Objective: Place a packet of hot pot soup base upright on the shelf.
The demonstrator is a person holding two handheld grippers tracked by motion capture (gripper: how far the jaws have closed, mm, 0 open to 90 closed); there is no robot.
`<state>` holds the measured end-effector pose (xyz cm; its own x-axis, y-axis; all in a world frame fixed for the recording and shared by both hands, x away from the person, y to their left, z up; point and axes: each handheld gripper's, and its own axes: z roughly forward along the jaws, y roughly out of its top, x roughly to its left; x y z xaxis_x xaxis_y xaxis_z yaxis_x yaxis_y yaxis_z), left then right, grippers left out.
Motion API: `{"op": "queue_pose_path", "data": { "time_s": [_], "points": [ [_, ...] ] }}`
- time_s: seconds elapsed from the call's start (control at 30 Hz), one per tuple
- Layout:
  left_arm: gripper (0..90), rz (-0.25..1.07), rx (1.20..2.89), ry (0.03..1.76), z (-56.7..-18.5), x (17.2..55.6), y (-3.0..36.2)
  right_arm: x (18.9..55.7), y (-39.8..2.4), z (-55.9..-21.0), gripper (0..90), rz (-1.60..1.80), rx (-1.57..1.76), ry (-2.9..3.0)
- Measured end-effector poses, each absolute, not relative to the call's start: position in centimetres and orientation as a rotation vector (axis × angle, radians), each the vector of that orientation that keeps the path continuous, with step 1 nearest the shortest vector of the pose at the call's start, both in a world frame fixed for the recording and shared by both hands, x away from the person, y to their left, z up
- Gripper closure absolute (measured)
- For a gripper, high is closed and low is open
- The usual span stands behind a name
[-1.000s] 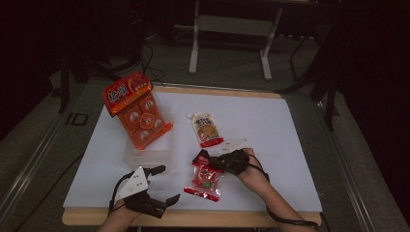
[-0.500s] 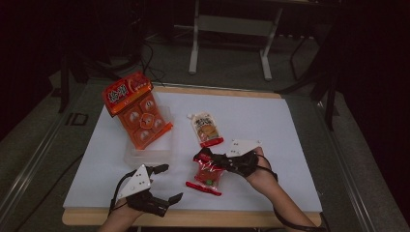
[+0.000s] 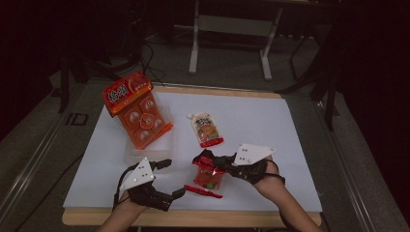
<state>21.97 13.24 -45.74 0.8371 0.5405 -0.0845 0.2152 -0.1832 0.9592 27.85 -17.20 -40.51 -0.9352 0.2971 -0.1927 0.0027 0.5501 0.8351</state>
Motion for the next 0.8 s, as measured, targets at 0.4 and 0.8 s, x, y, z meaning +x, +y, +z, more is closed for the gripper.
{"op": "queue_pose_path", "data": {
  "time_s": [0.4,0.8],
  "points": [
    [7.1,0.254,1.803,0.537,-43.0,22.9,12.0,26.2,-16.9,-40.1,89.9,1.352,0.188,2.478],
    [25.7,0.193,1.854,0.496,-41.4,24.5,10.5,25.4,-16.4,-39.8,89.8,1.358,0.150,2.481]
  ]
}}
